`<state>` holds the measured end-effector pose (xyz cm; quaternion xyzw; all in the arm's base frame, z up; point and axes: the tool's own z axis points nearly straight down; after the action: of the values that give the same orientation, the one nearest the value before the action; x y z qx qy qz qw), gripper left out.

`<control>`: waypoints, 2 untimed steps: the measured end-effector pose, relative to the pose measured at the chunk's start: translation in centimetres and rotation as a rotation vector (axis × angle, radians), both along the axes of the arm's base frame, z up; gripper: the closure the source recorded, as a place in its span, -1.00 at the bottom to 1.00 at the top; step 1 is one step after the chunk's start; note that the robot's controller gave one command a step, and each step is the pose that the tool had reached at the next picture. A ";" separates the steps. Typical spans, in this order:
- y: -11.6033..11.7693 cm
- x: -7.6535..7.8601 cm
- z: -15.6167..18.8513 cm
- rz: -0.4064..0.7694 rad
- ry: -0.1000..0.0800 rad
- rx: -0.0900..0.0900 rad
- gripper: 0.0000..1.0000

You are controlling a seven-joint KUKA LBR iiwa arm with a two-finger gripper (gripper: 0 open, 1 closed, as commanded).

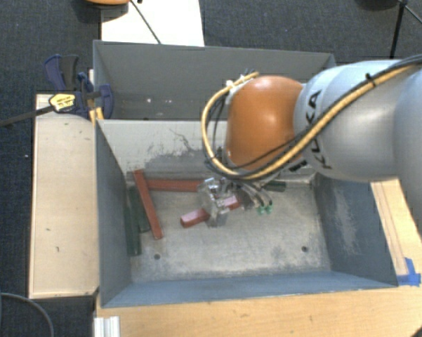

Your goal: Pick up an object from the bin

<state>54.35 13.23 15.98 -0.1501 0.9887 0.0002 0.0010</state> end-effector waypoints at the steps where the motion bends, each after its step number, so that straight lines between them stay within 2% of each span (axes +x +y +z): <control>1: 0.0 0.0 1.3 0.000 -0.002 0.000 1.00; 2: 0.0 0.0 2.3 -0.001 -0.002 0.001 1.00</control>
Offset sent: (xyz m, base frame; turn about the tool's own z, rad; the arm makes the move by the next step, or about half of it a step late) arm 0.0000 0.0002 0.0070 0.0000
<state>54.40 13.24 18.27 -0.1497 0.9887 0.0003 0.0021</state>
